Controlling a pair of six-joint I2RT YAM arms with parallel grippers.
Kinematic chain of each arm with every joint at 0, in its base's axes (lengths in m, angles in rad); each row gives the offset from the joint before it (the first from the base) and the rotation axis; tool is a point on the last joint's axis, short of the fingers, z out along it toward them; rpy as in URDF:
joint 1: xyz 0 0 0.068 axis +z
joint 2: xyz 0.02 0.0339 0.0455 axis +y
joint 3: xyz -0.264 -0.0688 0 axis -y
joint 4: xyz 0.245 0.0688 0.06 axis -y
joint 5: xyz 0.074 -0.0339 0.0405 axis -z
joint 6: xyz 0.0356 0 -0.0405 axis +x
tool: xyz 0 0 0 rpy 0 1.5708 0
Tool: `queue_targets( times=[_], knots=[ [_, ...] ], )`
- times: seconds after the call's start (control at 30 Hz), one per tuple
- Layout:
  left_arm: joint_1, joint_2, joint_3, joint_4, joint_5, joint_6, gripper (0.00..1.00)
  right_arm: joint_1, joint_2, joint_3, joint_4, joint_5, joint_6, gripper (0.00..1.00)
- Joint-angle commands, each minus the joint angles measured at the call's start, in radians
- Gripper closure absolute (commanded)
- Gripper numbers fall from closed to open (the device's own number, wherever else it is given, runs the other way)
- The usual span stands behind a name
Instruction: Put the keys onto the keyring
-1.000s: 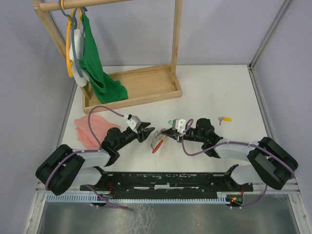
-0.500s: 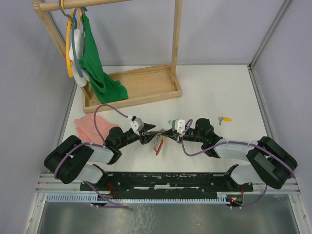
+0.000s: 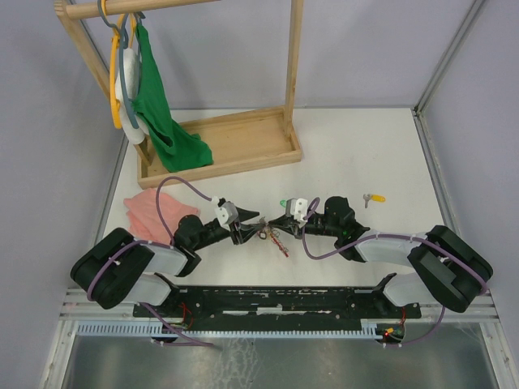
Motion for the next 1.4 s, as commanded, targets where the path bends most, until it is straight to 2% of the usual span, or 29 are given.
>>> queue_targets(
  times=[0.0,0.23,0.6,0.83,1.1,1.23,1.37],
  knots=[
    [-0.021,-0.059,-0.016,-0.004,-0.012,0.042,0.49,-0.016,-0.019,0.006,0.109,0.022,0.013,0.99],
    [-0.022,-0.101,-0.034,-0.024,-0.015,0.038,0.49,-0.017,-0.020,0.009,0.109,0.009,0.018,0.99],
    [-0.032,-0.066,0.003,-0.017,-0.007,0.046,0.51,-0.017,-0.021,0.013,0.117,-0.019,0.032,0.99],
    [-0.044,-0.040,-0.009,0.039,0.083,0.027,0.59,-0.018,-0.025,0.011,0.117,-0.012,0.030,0.99],
    [-0.056,-0.071,0.012,-0.010,0.170,0.040,0.80,-0.017,-0.021,0.009,0.117,0.006,0.025,0.99],
    [-0.092,-0.116,0.019,-0.124,0.151,0.116,0.79,-0.017,-0.021,0.008,0.117,0.027,0.021,0.99],
    [-0.106,-0.153,0.025,-0.201,0.122,0.158,0.72,-0.018,-0.019,0.011,0.119,0.010,0.023,0.99]
  ],
)
